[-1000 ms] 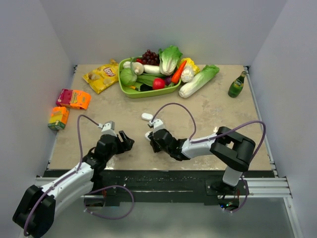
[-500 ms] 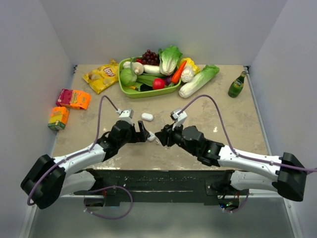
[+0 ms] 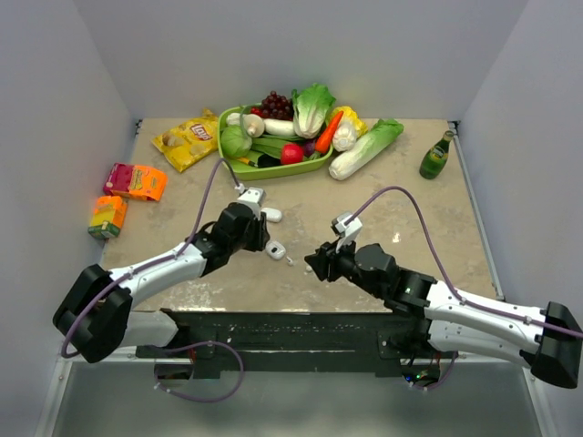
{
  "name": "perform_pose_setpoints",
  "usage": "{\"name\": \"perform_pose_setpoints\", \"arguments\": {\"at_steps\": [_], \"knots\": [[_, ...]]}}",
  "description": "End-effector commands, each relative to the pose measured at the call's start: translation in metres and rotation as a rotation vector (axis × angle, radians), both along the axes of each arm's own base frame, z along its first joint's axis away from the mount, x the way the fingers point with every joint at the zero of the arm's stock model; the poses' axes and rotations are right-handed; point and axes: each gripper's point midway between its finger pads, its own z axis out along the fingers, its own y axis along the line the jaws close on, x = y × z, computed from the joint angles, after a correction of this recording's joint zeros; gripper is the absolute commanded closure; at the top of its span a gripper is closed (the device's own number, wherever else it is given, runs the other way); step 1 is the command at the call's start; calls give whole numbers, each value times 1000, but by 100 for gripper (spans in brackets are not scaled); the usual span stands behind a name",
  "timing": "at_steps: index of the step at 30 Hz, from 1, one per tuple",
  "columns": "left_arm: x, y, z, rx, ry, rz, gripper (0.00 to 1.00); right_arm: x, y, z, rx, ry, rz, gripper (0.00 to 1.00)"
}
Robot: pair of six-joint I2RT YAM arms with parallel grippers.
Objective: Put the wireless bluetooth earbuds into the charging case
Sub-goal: Adjust the charging case at the center of the board.
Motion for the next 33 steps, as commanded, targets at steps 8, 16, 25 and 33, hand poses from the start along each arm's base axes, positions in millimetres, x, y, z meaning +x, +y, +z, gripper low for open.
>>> {"name": "perform_pose_setpoints", "arguments": {"at_steps": [8, 16, 25, 33], "knots": [[-54, -31, -57, 30, 121, -26, 100, 3, -12, 3, -7, -33, -35, 57], [-58, -38, -78, 37, 140, 17, 100, 3, -15, -1, -11, -19, -49, 58], [-40, -32, -81, 98, 107, 99, 100, 3, -18, -5, -16, -11, -65, 58], [-20, -44, -70, 116, 59, 105, 100, 4, -17, -8, -22, -6, -67, 58]]}}
